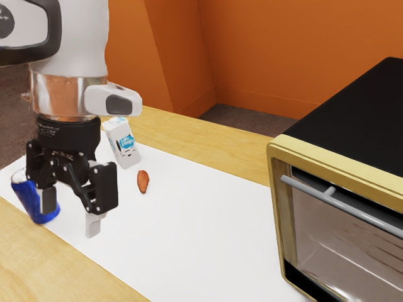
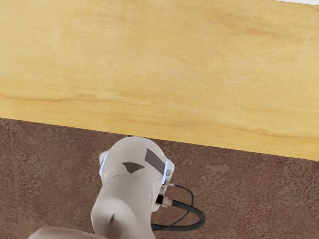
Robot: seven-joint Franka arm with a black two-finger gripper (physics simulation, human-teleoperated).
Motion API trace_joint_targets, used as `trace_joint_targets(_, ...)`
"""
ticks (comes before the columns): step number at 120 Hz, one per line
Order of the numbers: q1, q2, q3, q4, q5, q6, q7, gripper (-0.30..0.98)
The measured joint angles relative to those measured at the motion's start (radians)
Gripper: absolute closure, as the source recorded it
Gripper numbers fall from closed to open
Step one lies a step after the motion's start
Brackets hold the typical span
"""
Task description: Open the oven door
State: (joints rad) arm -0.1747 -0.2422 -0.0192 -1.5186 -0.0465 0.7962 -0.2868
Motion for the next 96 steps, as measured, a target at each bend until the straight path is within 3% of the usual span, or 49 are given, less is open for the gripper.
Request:
trace_joint_targets(14, -0.005, 0.001, 0.037, -0.011, -0.007, 0.186, -0.119, 0.0)
trace_joint_targets(32, -0.025, -0.009, 0.027, 0.044, 0.004, 0.32, -0.241, 0.0)
trace_joint_targets(41, -0.05, -0.192, 0.02, -0.188, 0.003, 0.478, -0.291, 0.0)
trace_joint_targets(47, -0.061, -0.237, 0.015, -0.277, -0.025, 0.592, -0.324, 0.0)
trace_joint_targets(67, -0.167, -0.167, 0.014, -0.321, -0.158, 0.942, -0.483, 0.0)
trace_joint_targets(96, -0.27, -0.119, 0.055, -0.326, -0.199, 1.198, -0.706, 0.0)
